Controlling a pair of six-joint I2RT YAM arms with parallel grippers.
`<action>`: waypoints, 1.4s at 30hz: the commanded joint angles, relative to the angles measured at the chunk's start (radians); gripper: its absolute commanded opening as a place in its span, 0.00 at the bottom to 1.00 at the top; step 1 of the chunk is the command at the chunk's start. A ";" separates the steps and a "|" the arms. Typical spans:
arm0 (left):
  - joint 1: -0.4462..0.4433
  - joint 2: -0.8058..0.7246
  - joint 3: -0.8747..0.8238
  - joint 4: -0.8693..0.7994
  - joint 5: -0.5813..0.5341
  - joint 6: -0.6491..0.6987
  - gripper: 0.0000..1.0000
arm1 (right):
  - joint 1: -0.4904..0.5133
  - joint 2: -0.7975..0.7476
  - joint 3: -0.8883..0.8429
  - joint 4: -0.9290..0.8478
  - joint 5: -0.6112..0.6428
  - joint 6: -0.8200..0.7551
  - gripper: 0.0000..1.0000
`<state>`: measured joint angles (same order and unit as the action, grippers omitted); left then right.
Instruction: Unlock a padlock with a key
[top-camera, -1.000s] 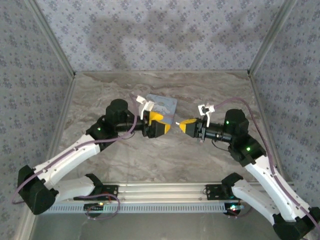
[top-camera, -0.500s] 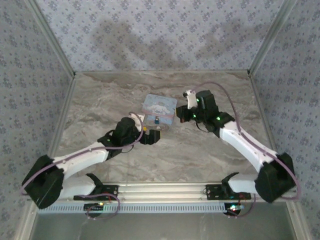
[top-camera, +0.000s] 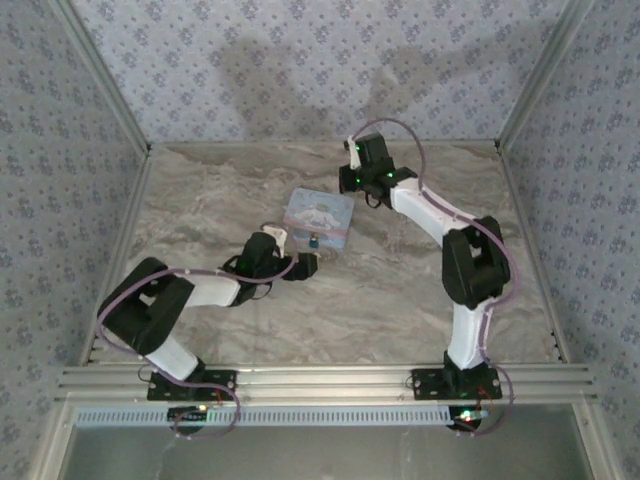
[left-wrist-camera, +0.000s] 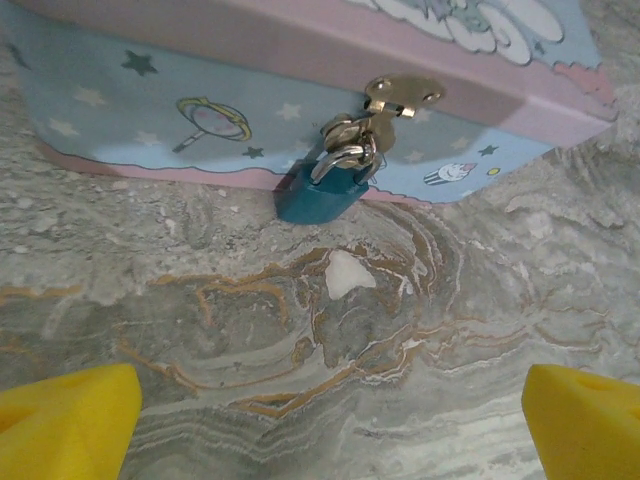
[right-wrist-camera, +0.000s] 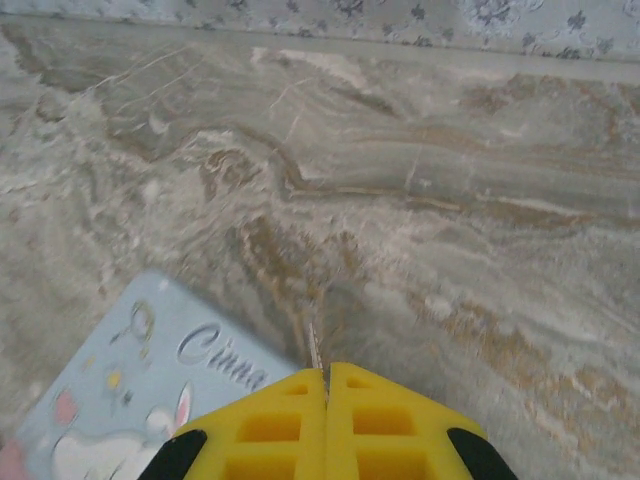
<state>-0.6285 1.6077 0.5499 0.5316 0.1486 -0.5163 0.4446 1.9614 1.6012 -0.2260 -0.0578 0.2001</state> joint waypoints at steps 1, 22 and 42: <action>-0.005 0.044 0.042 0.082 0.005 0.055 0.98 | -0.005 0.091 0.117 -0.086 0.056 -0.024 0.00; -0.092 0.313 0.265 0.078 -0.027 0.186 0.98 | 0.003 0.342 0.331 -0.193 0.050 -0.044 0.00; 0.015 0.362 0.273 0.298 0.301 -0.013 0.77 | 0.020 0.324 0.228 -0.114 0.025 -0.024 0.00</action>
<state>-0.6434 1.9511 0.8295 0.7212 0.4042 -0.4671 0.4503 2.2910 1.8614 -0.2977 -0.0147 0.1719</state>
